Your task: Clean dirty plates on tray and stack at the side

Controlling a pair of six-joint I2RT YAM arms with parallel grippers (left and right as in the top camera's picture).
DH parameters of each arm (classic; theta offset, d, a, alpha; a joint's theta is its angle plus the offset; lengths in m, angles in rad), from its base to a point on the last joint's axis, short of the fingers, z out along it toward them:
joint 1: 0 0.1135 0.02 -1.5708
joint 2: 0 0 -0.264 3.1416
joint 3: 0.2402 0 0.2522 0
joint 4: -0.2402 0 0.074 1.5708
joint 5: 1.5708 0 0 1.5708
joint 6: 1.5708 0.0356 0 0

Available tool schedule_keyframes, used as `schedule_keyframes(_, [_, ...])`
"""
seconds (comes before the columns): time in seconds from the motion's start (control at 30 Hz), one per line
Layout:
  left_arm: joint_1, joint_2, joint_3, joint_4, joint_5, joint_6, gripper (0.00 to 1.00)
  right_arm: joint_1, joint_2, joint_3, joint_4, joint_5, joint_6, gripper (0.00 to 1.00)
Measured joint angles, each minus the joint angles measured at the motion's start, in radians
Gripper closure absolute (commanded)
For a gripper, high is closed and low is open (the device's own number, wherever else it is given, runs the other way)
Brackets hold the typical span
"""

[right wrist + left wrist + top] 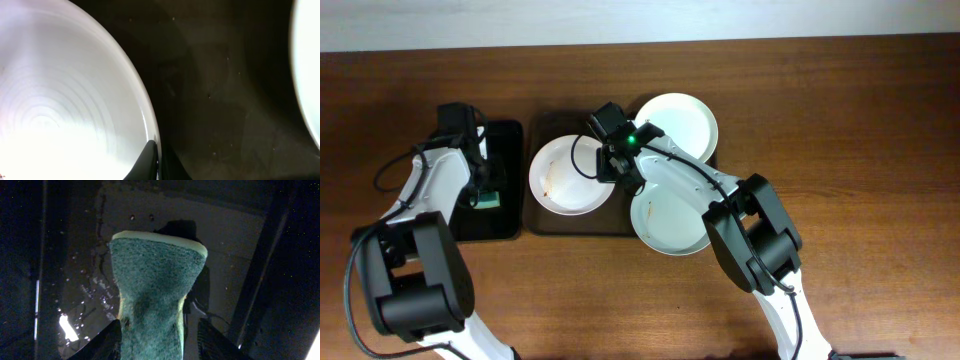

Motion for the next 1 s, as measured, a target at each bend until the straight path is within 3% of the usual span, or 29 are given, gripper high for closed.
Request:
schedule_keyframes(0.07, [0.000, 0.030, 0.000, 0.010, 0.000, 0.000, 0.59, 0.000, 0.000, 0.000, 0.000, 0.000, 0.000, 0.96])
schedule_keyframes(0.23, [0.001, 0.062, 0.000, 0.026, -0.012, 0.010, 0.99, 0.000, 0.000, 0.000, 0.000, 0.000, 0.000, 0.96])
schedule_keyframes(0.43, [0.001, 0.064, 0.027, -0.024, 0.017, 0.011, 0.99, 0.000, 0.000, 0.000, 0.000, 0.000, 0.000, 0.96])
schedule_keyframes(0.63, [0.000, -0.003, 0.348, -0.312, 0.164, 0.011, 0.99, 0.001, 0.000, 0.000, 0.003, 0.000, 0.000, 0.96])
schedule_keyframes(1.0, [-0.027, -0.024, 0.360, -0.406, 0.124, 0.011, 0.99, 0.001, 0.000, 0.000, 0.004, 0.000, -0.024, 0.95])
